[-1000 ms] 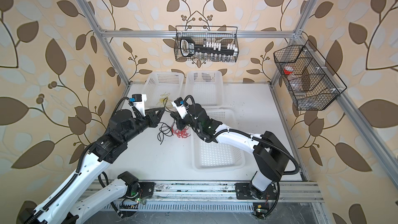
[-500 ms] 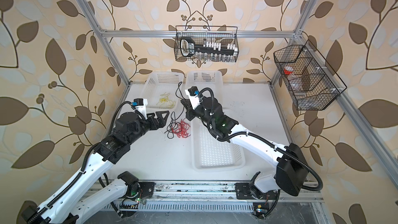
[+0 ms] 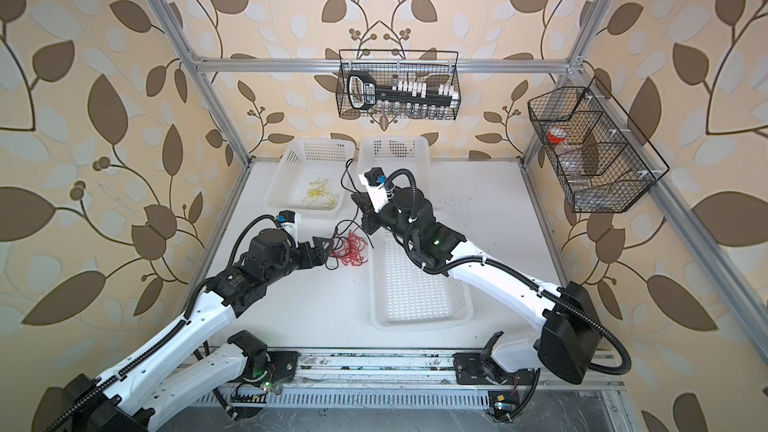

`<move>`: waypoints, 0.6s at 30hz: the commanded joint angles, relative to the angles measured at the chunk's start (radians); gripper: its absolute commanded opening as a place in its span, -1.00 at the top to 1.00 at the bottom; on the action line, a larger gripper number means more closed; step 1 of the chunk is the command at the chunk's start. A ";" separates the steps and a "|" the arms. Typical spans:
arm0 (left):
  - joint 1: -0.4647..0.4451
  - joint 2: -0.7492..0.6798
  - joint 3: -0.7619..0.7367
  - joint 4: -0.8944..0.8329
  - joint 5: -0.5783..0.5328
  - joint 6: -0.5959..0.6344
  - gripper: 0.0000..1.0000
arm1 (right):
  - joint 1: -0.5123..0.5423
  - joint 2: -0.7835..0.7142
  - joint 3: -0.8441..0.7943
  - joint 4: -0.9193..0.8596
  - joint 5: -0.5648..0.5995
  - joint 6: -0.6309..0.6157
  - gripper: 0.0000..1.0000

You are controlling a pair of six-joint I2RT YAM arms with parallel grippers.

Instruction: Untangle the cables

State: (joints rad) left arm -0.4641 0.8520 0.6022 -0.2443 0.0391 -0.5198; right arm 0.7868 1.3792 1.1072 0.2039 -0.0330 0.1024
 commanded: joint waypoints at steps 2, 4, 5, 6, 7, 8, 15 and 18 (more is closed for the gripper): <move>0.002 0.022 -0.014 0.096 0.065 -0.029 -0.83 | -0.001 -0.033 0.035 -0.028 0.010 -0.035 1.00; 0.001 0.039 -0.031 0.127 0.070 -0.049 -0.83 | -0.001 -0.040 0.035 -0.027 0.013 -0.040 1.00; 0.001 0.048 -0.041 0.157 0.076 -0.063 -0.80 | -0.001 -0.043 0.036 -0.026 0.011 -0.042 1.00; 0.002 0.055 -0.050 0.185 0.083 -0.074 -0.79 | -0.001 -0.045 0.039 -0.027 0.009 -0.044 1.00; 0.001 0.064 -0.058 0.220 0.084 -0.088 -0.76 | -0.001 -0.046 0.042 -0.027 0.006 -0.046 1.00; 0.002 0.075 -0.064 0.247 0.086 -0.097 -0.74 | -0.001 -0.049 0.045 -0.027 0.001 -0.046 1.00; 0.001 0.152 -0.061 0.324 0.063 -0.110 -0.57 | -0.001 -0.069 0.063 -0.026 -0.029 -0.045 1.00; 0.002 0.184 -0.054 0.337 0.062 -0.115 -0.41 | 0.000 -0.079 0.058 -0.026 -0.030 -0.047 1.00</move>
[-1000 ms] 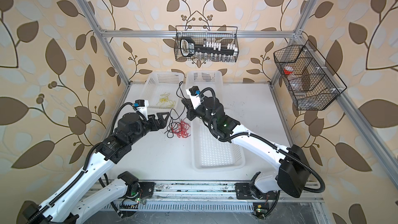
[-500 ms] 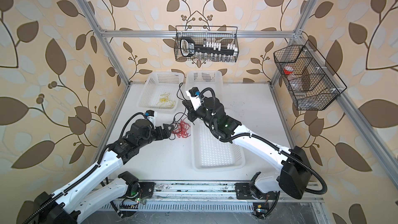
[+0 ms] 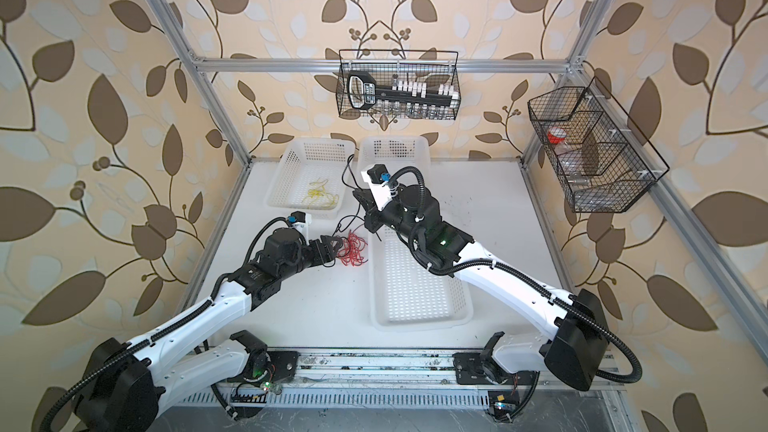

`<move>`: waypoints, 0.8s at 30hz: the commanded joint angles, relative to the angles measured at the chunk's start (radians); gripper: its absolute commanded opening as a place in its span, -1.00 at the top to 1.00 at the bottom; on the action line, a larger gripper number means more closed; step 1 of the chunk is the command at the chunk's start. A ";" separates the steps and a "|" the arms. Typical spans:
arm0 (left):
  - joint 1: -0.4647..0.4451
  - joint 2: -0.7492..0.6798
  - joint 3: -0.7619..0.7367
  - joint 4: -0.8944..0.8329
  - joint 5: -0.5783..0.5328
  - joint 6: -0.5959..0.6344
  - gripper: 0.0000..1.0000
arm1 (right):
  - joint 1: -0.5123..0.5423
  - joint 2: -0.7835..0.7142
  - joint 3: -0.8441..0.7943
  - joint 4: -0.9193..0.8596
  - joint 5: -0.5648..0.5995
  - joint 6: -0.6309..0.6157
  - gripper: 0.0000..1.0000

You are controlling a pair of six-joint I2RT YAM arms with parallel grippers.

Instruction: Untangle the cables

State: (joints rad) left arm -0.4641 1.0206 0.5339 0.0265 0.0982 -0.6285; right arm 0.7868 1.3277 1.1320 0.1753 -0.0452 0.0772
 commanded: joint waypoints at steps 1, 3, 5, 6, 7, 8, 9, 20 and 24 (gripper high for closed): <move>0.001 0.025 0.017 0.067 -0.003 -0.011 -0.33 | -0.001 -0.032 0.030 0.003 -0.018 -0.021 1.00; 0.002 0.041 0.021 0.065 -0.012 -0.016 -0.14 | -0.001 -0.041 0.022 0.003 -0.013 -0.021 1.00; 0.002 0.053 0.026 0.055 -0.023 -0.020 0.11 | -0.001 -0.055 0.010 0.003 -0.005 -0.023 1.00; 0.000 0.055 0.028 0.048 -0.032 -0.022 0.20 | -0.001 -0.062 0.003 0.001 0.002 -0.027 1.00; 0.001 0.055 0.030 0.043 -0.040 -0.022 0.28 | -0.001 -0.070 -0.004 -0.001 0.011 -0.031 1.00; 0.001 0.056 0.034 0.037 -0.048 -0.022 0.35 | -0.001 -0.077 -0.012 -0.003 0.019 -0.036 1.00; 0.001 0.056 0.036 0.034 -0.054 -0.022 0.42 | -0.001 -0.086 -0.019 -0.003 0.026 -0.038 1.00; 0.001 0.040 0.079 -0.059 -0.116 -0.002 1.00 | -0.015 -0.157 -0.096 -0.058 0.120 -0.059 1.00; 0.001 0.019 0.096 -0.078 -0.113 0.020 1.00 | -0.039 -0.191 -0.148 -0.082 0.171 -0.041 1.00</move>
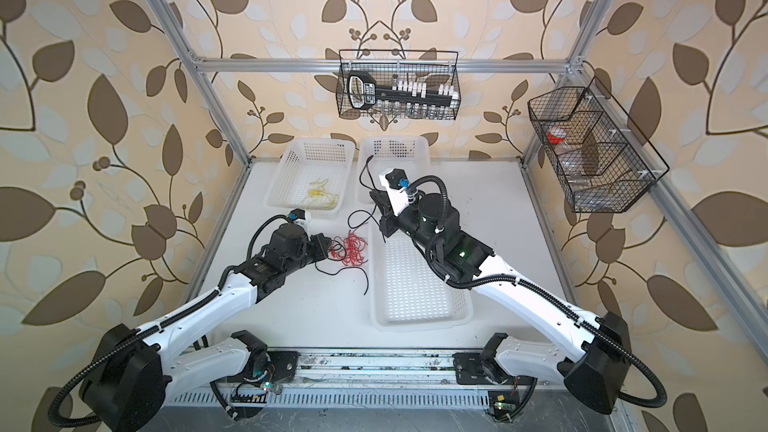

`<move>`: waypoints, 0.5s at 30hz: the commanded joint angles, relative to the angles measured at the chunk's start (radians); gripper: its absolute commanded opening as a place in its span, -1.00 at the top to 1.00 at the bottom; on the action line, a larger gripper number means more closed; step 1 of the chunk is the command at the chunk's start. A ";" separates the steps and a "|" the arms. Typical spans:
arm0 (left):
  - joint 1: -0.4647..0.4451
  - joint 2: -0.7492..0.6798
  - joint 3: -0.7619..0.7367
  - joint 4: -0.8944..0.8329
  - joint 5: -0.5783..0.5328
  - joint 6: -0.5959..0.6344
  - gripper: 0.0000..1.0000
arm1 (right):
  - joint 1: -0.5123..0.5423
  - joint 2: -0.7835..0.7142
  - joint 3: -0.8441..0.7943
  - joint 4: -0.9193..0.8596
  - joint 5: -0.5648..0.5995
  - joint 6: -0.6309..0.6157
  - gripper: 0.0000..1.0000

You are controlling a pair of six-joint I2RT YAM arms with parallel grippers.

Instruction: Untangle the cables

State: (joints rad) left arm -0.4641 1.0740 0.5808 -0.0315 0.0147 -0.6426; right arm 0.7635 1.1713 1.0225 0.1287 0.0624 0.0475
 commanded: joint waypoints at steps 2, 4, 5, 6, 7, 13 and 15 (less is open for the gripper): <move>0.001 -0.046 0.060 -0.038 -0.034 0.047 1.00 | -0.039 -0.050 -0.073 -0.045 0.081 0.010 1.00; 0.001 -0.058 0.063 -0.052 -0.041 0.055 1.00 | -0.066 -0.061 -0.107 -0.054 0.089 0.033 1.00; 0.001 -0.065 0.063 -0.058 -0.047 0.057 1.00 | -0.081 -0.065 -0.124 -0.061 0.088 0.048 1.00; 0.001 -0.073 0.063 -0.062 -0.050 0.057 1.00 | -0.097 -0.070 -0.138 -0.067 0.087 0.060 1.00; 0.001 -0.080 0.062 -0.066 -0.055 0.059 1.00 | -0.116 -0.075 -0.158 -0.072 0.088 0.073 1.00; 0.001 -0.107 0.064 -0.096 -0.071 0.069 1.00 | -0.224 -0.103 -0.262 -0.092 0.086 0.157 1.00; 0.001 -0.111 0.063 -0.103 -0.072 0.071 1.00 | -0.239 -0.099 -0.286 -0.093 0.091 0.170 1.00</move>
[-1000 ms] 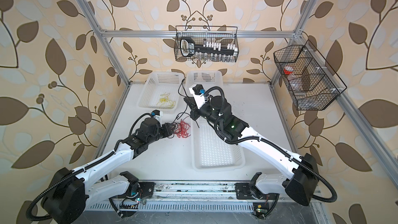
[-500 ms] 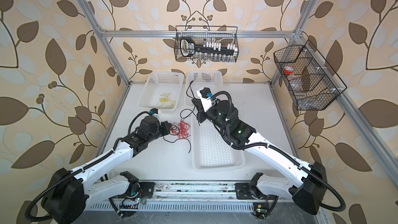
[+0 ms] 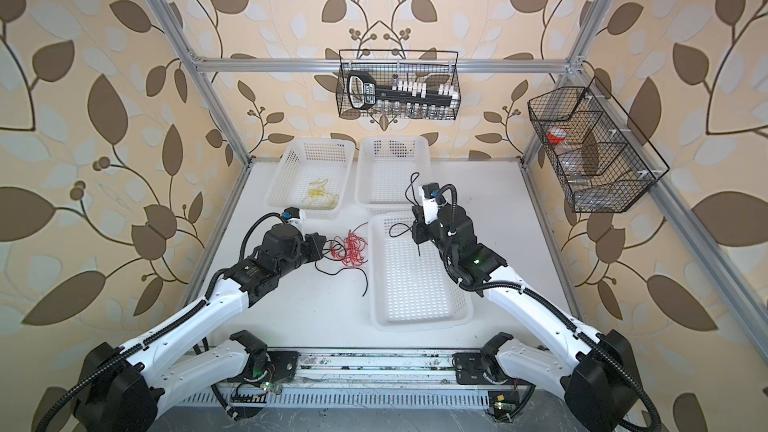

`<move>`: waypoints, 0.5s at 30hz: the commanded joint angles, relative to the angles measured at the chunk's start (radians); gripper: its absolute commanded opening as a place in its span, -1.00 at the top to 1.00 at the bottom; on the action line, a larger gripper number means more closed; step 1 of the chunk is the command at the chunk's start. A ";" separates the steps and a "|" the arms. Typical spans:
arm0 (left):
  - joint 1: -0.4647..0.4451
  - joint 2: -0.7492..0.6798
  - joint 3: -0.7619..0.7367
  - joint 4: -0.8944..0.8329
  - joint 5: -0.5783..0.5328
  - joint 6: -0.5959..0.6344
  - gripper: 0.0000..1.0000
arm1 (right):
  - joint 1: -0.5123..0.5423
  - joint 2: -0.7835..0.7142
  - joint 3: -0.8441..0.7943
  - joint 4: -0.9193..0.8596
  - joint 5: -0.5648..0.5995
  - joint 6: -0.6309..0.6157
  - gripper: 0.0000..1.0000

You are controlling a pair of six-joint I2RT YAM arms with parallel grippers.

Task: Untangle the cables
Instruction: 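Lower the black wire into the nearer white basket with the right gripper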

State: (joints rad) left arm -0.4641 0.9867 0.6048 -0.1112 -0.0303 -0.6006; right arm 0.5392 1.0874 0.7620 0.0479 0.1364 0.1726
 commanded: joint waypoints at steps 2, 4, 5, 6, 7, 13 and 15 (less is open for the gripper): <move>0.001 -0.028 0.037 -0.024 -0.027 0.030 1.00 | -0.018 -0.003 -0.042 -0.023 0.034 0.047 1.00; 0.001 -0.031 0.036 -0.025 -0.024 0.030 1.00 | -0.018 0.013 -0.049 -0.035 0.049 0.045 1.00; 0.001 -0.032 0.035 -0.025 -0.023 0.029 1.00 | -0.018 0.024 -0.054 -0.040 0.051 0.044 1.00; 0.001 -0.033 0.035 -0.027 -0.024 0.030 1.00 | -0.018 0.035 -0.059 -0.043 0.048 0.044 1.00; 0.001 -0.035 0.034 -0.027 -0.026 0.032 1.00 | -0.019 0.045 -0.064 -0.047 0.043 0.046 1.00; 0.001 -0.042 0.027 -0.038 -0.045 0.029 1.00 | -0.018 0.111 -0.112 -0.051 -0.042 0.098 1.00; 0.001 -0.038 0.026 -0.051 -0.069 0.018 0.97 | -0.018 0.131 -0.136 -0.036 -0.064 0.118 0.99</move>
State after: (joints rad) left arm -0.4641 0.9661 0.6048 -0.1524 -0.0513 -0.5930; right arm 0.5232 1.1969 0.6571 0.0174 0.1184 0.2504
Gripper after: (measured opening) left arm 0.047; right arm 0.049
